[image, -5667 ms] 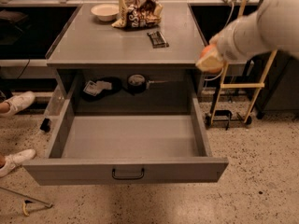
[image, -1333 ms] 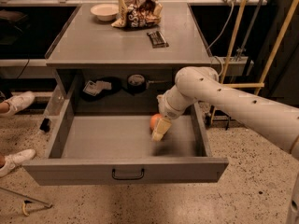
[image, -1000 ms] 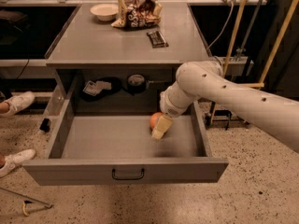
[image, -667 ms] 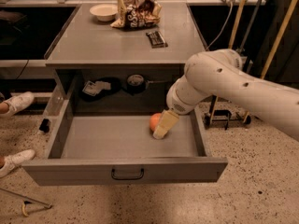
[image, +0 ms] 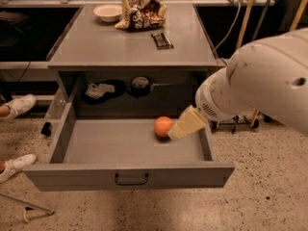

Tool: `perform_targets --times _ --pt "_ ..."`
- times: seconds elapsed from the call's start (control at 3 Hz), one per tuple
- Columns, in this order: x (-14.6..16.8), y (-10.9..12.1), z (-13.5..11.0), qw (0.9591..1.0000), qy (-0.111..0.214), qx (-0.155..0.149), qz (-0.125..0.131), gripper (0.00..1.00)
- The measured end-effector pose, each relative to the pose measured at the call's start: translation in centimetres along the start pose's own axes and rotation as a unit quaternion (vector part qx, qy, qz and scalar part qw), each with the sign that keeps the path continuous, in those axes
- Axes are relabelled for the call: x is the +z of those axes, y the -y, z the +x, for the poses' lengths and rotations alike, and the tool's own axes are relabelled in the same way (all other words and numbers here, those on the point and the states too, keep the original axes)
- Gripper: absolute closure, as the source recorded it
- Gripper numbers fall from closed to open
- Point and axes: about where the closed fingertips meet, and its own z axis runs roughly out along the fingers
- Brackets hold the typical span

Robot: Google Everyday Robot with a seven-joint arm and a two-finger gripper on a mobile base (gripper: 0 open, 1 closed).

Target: Place orange into top drawer

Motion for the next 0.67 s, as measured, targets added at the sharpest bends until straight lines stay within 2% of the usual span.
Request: perform_targets --times 0.33,0.67 --pt "-6.3 -2.5 1.7 0.9975 0.021 0.035 0.058 0.0" --pt "-9.7 -3.1 1.7 0.9936 0.033 0.061 0.089 0.0"
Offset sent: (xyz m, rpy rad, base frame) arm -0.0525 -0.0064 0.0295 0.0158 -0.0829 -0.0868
